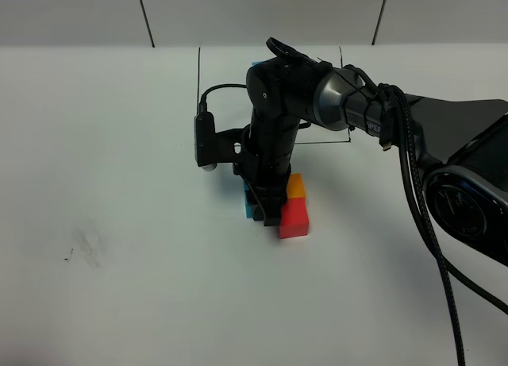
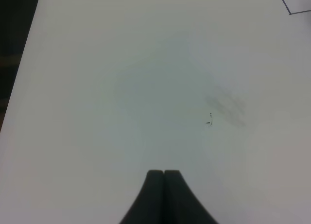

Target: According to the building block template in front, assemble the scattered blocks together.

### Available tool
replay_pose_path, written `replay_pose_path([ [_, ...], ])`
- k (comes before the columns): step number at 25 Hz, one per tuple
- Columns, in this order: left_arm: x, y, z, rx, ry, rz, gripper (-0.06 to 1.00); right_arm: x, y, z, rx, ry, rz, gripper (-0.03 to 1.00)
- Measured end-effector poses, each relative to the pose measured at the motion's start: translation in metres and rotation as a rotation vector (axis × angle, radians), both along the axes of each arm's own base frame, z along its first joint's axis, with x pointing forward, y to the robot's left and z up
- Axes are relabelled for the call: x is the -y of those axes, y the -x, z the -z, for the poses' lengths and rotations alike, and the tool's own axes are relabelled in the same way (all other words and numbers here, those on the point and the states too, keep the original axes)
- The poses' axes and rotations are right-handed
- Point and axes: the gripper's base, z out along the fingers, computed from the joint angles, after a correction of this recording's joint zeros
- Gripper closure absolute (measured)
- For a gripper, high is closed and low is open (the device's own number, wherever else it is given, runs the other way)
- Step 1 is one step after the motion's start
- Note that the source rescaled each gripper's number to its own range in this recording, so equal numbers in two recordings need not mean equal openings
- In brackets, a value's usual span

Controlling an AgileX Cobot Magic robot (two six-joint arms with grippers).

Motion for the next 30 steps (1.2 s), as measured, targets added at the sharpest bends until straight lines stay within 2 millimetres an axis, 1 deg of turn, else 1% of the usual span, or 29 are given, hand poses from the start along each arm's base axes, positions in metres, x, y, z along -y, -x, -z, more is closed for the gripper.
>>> replay_pose_path([
  [11,0.0,0.0,0.0,0.0,0.0,0.0,0.94,0.0,0.0,0.0,0.0,0.0,0.003,0.53],
  [12,0.0,0.0,0.0,0.0,0.0,0.0,0.94,0.0,0.0,0.0,0.0,-0.001,0.004,0.5],
  [14,0.0,0.0,0.0,0.0,0.0,0.0,0.94,-0.001,0.0,0.0,0.0,-0.01,0.008,0.4],
  [18,0.0,0.0,0.0,0.0,0.0,0.0,0.94,-0.004,-0.001,-0.001,0.02,-0.032,0.013,0.14],
  [20,0.0,0.0,0.0,0.0,0.0,0.0,0.94,-0.006,-0.001,-0.001,0.033,-0.04,0.016,0.04],
  [22,0.0,0.0,0.0,0.0,0.0,0.0,0.94,-0.008,-0.001,0.0,0.04,-0.045,0.018,-0.01],
  [24,0.0,0.0,0.0,0.0,0.0,0.0,0.94,-0.009,0.001,-0.001,0.043,-0.045,0.015,-0.02],
  [28,0.0,0.0,0.0,0.0,0.0,0.0,0.94,-0.014,0.007,-0.008,0.053,-0.051,-0.001,-0.02],
  [30,0.0,0.0,0.0,0.0,0.0,0.0,0.94,-0.018,0.01,-0.018,0.072,-0.063,-0.01,0.01],
])
